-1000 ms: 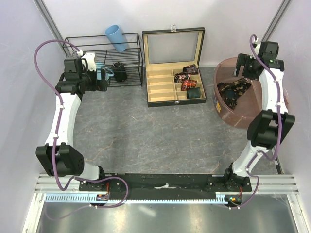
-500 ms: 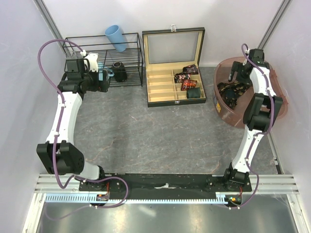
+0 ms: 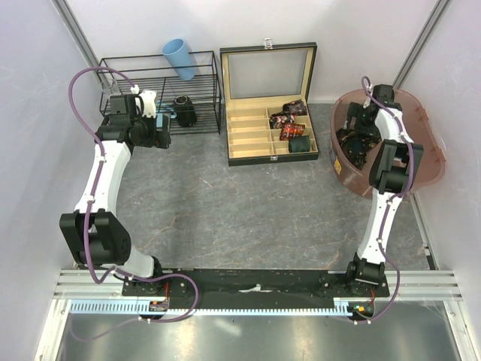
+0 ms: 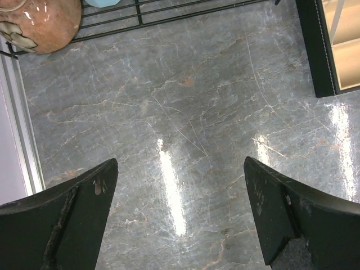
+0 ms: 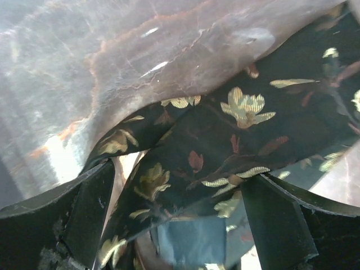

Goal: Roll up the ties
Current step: Pick up the tie from the bin.

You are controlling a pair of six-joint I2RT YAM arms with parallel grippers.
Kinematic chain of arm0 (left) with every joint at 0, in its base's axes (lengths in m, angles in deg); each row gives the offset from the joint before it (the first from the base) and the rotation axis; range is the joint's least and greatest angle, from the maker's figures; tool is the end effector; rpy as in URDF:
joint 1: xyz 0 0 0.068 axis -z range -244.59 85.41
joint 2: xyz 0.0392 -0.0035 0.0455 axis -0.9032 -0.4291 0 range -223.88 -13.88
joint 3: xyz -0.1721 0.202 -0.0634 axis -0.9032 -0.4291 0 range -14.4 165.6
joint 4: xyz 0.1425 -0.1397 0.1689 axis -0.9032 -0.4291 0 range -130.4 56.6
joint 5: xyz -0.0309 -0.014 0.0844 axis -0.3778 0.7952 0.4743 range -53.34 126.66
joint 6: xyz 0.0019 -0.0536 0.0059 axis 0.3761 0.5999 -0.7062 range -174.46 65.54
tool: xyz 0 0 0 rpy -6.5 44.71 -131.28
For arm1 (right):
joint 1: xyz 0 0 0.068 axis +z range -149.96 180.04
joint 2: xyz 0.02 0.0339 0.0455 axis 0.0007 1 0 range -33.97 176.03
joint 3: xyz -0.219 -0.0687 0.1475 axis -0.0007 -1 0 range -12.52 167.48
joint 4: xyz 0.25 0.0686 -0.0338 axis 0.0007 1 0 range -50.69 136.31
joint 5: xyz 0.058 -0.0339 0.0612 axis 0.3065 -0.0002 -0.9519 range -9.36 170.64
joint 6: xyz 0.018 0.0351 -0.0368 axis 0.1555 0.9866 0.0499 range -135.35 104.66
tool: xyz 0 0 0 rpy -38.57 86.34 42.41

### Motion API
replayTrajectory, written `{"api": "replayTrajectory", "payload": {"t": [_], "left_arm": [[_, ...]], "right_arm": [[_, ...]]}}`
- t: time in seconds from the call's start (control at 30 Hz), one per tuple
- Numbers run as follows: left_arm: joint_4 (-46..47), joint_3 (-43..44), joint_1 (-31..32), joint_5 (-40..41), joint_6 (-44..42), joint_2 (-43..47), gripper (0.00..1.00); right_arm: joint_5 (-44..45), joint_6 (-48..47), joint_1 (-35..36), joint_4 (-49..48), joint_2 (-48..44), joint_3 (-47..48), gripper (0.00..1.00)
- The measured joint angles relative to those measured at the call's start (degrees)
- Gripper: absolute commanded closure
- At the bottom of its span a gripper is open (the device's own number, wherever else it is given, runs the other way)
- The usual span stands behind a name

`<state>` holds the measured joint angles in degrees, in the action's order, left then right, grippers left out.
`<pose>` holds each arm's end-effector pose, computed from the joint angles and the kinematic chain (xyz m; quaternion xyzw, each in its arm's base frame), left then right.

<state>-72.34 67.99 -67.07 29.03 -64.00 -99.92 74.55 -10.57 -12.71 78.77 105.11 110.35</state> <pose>0.3304 0.0095 0.3472 0.0829 0.9102 -0.0186 0.4053 0.5207 -0.1140 0.1852 0.1299 0.9454 0.0301 0.2974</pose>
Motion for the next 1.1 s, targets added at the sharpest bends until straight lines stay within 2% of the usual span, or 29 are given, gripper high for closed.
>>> {"api": "replayTrajectory", "payload": {"t": [0.2,0.27,0.37,0.4,0.47,0.5,0.8,1.1], "left_arm": [[0.02,-0.07,0.00,0.15,-0.24,-1.27,0.00],[0.00,-0.07,0.00,0.24,-0.31,-1.60,0.01],[0.02,-0.07,0.00,0.33,-0.35,-2.01,0.01],[0.02,-0.07,0.00,0.33,-0.33,-2.16,0.00],[0.02,-0.07,0.00,0.33,-0.33,-2.47,0.01],[0.00,-0.07,0.00,0.33,-0.33,-2.62,0.00],[0.02,0.17,0.02,0.00,-0.33,-3.13,0.00],[0.13,0.17,0.07,-1.75,-0.31,-3.10,0.00]], "right_arm": [[2.25,-0.55,0.72,1.29,2.38,2.12,0.02],[2.84,-1.36,0.85,1.92,2.67,2.32,0.13],[4.07,-3.21,1.03,2.80,2.91,2.69,0.44],[4.59,-3.43,1.03,3.26,2.97,2.73,0.67],[4.81,-4.37,1.03,3.89,2.99,2.84,0.85],[5.03,-4.63,1.01,4.37,2.99,2.95,1.00],[1.97,-6.38,-1.01,8.02,1.36,5.81,1.00],[-8.59,-3.78,-8.09,3.76,-14.82,5.81,1.00]]}}
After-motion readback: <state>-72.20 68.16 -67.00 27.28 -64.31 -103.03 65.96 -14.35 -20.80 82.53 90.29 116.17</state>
